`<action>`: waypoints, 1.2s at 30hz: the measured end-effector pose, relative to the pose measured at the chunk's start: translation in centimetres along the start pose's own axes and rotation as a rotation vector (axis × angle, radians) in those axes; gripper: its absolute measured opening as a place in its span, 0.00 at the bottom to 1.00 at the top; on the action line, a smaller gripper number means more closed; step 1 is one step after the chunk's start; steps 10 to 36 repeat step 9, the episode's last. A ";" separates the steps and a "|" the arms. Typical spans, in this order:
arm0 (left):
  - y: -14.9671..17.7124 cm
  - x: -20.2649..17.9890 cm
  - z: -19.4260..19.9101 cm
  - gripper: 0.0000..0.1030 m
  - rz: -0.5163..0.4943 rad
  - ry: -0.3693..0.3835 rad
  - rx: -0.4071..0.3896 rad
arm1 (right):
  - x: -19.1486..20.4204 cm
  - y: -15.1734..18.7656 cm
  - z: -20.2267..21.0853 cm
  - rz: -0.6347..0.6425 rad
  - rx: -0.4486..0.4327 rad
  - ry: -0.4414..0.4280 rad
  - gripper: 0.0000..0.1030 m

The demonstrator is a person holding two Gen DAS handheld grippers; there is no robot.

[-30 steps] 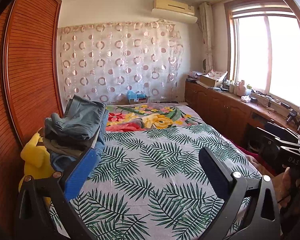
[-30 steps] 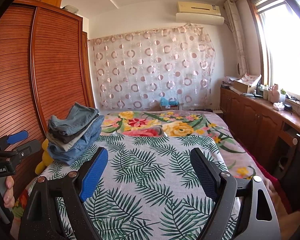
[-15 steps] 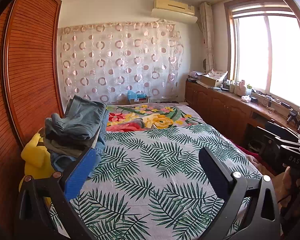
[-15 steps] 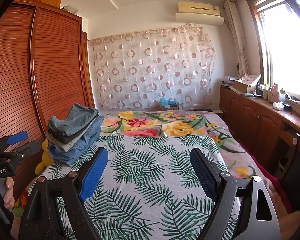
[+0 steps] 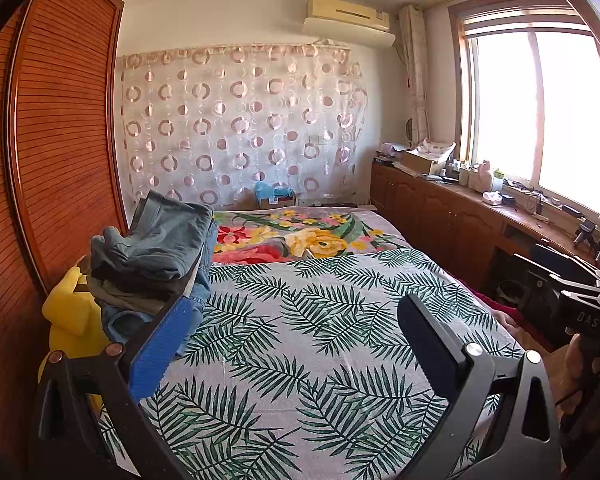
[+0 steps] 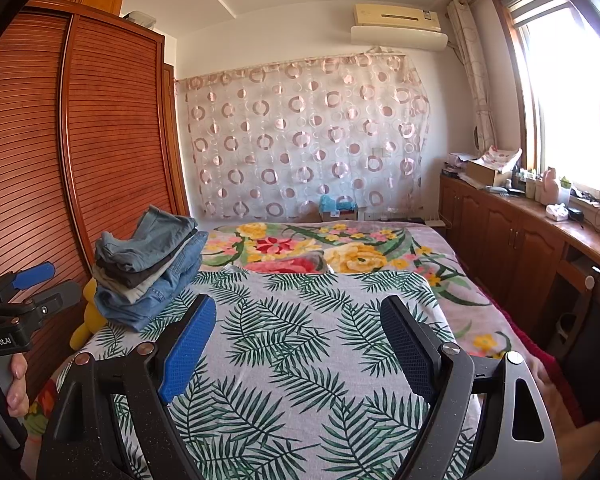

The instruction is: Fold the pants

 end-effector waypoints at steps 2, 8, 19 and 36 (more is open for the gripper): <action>0.0 0.0 0.0 1.00 0.000 0.001 0.000 | 0.0 0.0 0.0 0.001 0.000 0.001 0.83; 0.0 0.0 0.0 1.00 -0.001 0.000 0.001 | 0.0 0.0 0.0 0.000 0.001 0.001 0.83; 0.0 0.0 0.0 1.00 -0.001 0.000 0.001 | -0.1 0.0 0.0 0.000 0.000 0.000 0.83; 0.0 0.0 0.0 1.00 -0.001 0.000 0.001 | -0.1 0.0 0.0 0.000 0.000 0.000 0.83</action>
Point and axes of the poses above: each gripper's, at about its wrist camera, not at the fingertips, and z roughly against the way its jaws point, x to its left, y to its underside, the point moved 2 cm from there along -z, roughly the way its jaws point, and after that the axes turned 3 degrees about y, right-handed, at the moved point
